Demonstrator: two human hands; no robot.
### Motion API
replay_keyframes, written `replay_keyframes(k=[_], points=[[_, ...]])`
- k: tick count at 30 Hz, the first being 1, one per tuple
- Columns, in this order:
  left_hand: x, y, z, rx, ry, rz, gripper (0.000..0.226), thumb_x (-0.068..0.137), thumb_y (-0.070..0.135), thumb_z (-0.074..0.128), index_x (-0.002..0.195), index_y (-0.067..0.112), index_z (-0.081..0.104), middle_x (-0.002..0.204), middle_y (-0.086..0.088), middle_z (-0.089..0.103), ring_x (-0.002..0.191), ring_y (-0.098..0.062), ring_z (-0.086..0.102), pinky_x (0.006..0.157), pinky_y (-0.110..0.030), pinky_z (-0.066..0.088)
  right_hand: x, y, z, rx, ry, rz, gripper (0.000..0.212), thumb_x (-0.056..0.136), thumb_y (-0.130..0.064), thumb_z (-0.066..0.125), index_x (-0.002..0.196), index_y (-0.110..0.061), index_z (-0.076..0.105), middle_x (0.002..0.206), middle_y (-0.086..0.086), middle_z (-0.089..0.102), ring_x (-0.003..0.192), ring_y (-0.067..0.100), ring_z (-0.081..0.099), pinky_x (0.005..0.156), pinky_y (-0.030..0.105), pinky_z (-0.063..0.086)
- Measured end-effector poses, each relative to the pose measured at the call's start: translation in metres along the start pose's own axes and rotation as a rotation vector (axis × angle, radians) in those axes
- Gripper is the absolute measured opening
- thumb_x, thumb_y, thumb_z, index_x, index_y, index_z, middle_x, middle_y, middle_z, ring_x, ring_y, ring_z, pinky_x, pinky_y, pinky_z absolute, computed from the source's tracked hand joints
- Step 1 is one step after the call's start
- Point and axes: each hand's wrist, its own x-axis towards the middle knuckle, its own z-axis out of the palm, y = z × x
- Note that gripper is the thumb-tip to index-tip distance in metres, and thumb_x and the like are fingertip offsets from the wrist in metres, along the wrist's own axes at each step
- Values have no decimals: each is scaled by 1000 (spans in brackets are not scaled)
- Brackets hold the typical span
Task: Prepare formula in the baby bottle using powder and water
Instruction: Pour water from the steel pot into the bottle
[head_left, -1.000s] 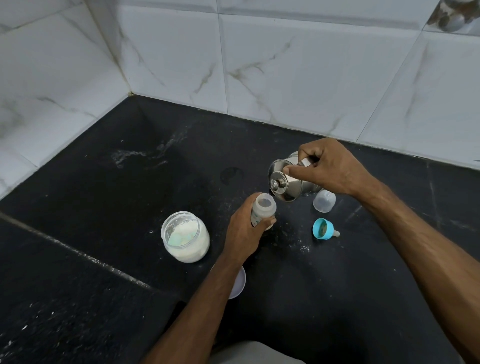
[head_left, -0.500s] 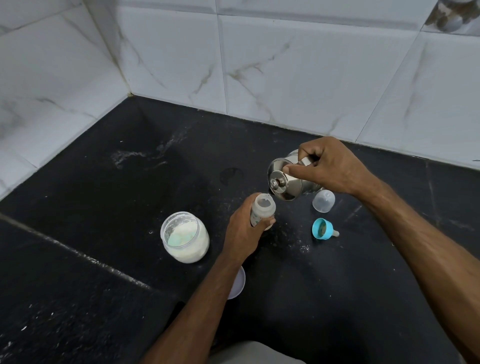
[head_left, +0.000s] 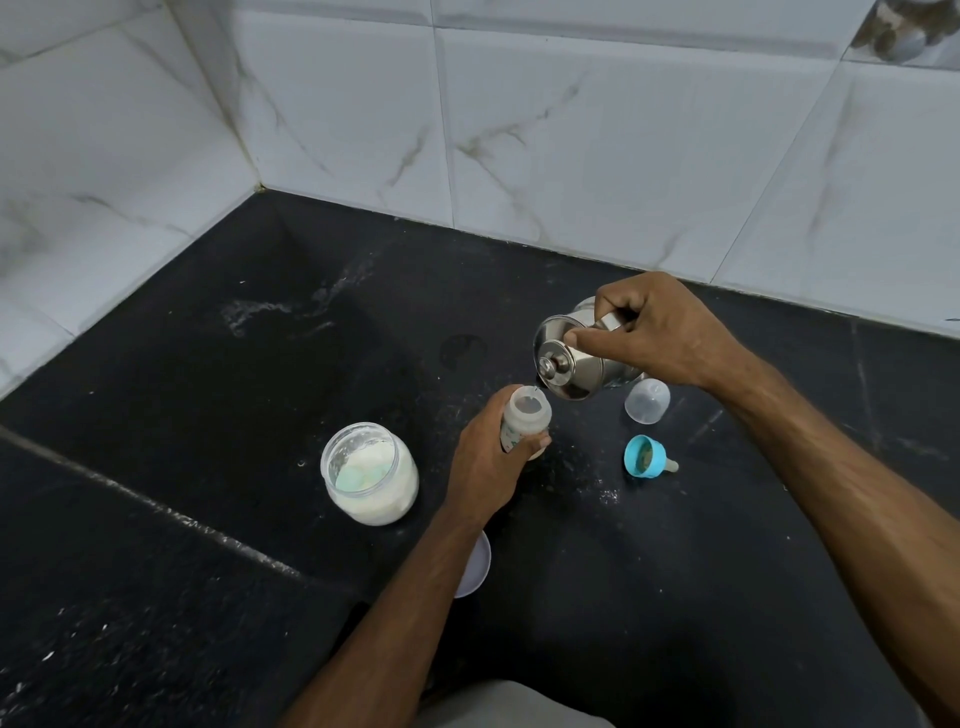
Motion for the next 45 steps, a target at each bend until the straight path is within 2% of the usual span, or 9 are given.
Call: replay_keyframes(k=[7,13,18,22,25,29,37,41,45], points=[[0,1,0,-3,4,4,48,85,19,73,121,36,46,112,34,50,106,23,48,92,-1,35,0,-1,-1,16,-7,-2,43,82,-29,74,53,-21,42,52,-3,44,49,6,36,52,22,34],[0,0,1,5,6,-5,48,85,20,73,122,35,45,112,35,48,104,26,46,91,2,33,0,-1,0,22,-10,5,43,82,-30,75,53,-23,43,52,-2,44,49,8,36,53,24,34],[-1,3,0,11,19,-5,53,85,19,73,113,50,41,110,36,50,104,25,47,88,2,33,-1,0,1,25,-11,4,43,82,-29,75,54,-22,43,52,-1,44,50,8,36,53,25,34],[0,1,1,14,8,-14,50,86,19,72,118,43,42,111,36,47,103,29,44,88,5,31,-1,1,1,20,-13,3,41,82,-29,73,55,-19,45,51,0,44,49,8,36,53,26,34],[0,0,2,15,9,-5,47,86,20,72,120,39,45,111,35,49,105,25,46,89,2,33,-1,1,1,24,-12,0,40,81,-30,73,54,-21,45,54,8,48,51,10,38,54,29,35],[0,0,1,15,8,-9,46,86,20,72,120,36,46,111,34,49,103,27,46,89,3,33,-1,1,2,25,-9,-5,44,82,-26,75,53,-25,42,51,-3,43,49,9,36,53,26,34],[-1,-1,0,11,12,-6,47,85,18,73,121,33,47,112,32,51,104,24,47,90,0,34,-1,2,3,19,-2,-7,46,82,-26,75,53,-25,41,49,-9,40,47,7,35,52,20,32],[-1,1,0,14,8,-6,47,86,18,72,122,33,46,115,24,53,104,27,45,91,1,33,-1,2,2,14,4,-6,47,82,-27,76,52,-26,40,48,-10,39,46,6,35,52,19,31],[-1,3,0,14,6,-11,47,86,16,71,118,37,45,110,33,48,102,29,44,87,4,32,-1,3,3,13,2,-9,46,82,-28,76,52,-25,40,49,-9,40,46,7,35,52,20,31]])
